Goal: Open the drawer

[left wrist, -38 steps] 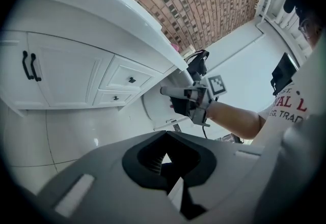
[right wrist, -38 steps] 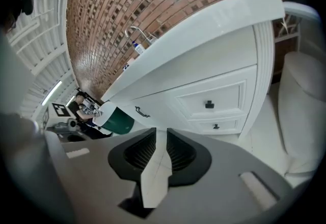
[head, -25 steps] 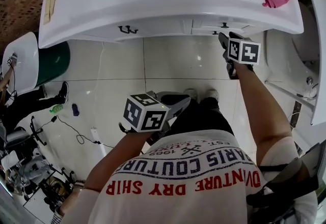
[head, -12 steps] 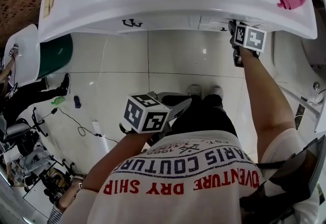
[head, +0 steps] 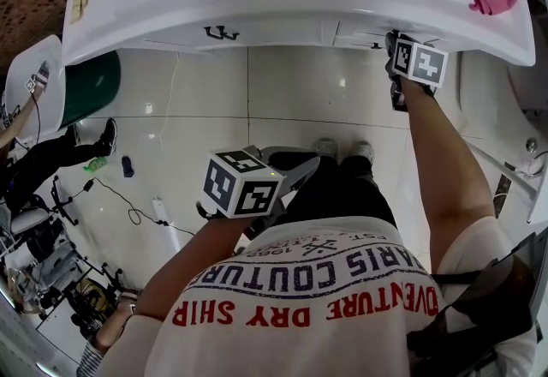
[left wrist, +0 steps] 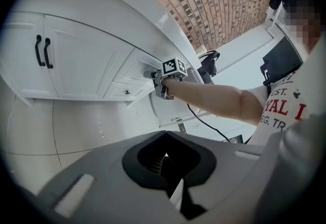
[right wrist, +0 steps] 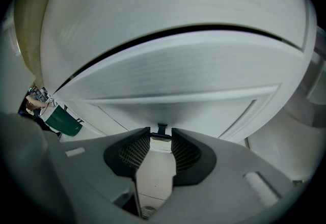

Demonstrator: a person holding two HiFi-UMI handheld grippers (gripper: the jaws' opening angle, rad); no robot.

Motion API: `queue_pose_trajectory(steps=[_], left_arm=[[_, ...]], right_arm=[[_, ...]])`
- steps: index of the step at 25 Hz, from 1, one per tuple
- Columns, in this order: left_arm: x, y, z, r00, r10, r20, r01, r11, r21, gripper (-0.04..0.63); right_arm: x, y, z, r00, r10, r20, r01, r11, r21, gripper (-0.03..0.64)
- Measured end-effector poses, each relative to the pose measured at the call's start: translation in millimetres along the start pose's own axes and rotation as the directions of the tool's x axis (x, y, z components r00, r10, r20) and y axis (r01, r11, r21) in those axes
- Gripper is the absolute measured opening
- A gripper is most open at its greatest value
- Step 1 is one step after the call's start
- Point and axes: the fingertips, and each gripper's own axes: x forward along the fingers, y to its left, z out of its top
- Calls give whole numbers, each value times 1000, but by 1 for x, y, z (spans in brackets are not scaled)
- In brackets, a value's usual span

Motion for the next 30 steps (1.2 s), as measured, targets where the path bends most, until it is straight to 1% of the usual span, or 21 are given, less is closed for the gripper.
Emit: queue_pose_trajectory(steps=[4, 7, 12, 20, 30], left_arm=[[1, -2, -4, 1000, -1, -1, 1, 1000, -4, -3], [2, -5, -6, 1000, -5, -2, 5, 1000, 3, -3], [6, -10, -9, 1000, -17, -4, 17, 1000, 6, -3], [8, -15, -20, 1000, -18, -10, 18, 1000, 8, -3], [10, -20, -24, 1000, -23, -8, 23, 999, 24, -3]], right_arm=[[-4, 0, -4, 1000, -8, -8, 8, 1000, -7, 132], [-9, 3, -15, 1000, -2, -10, 2, 1000, -12, 132], [-23, 5, -44, 1000, -8, -5, 8, 1000, 0, 132], [-48, 12, -98, 998, 2, -56, -2, 1000, 0, 132], [-70, 16, -139, 997, 6, -79, -7, 1000, -5, 132]])
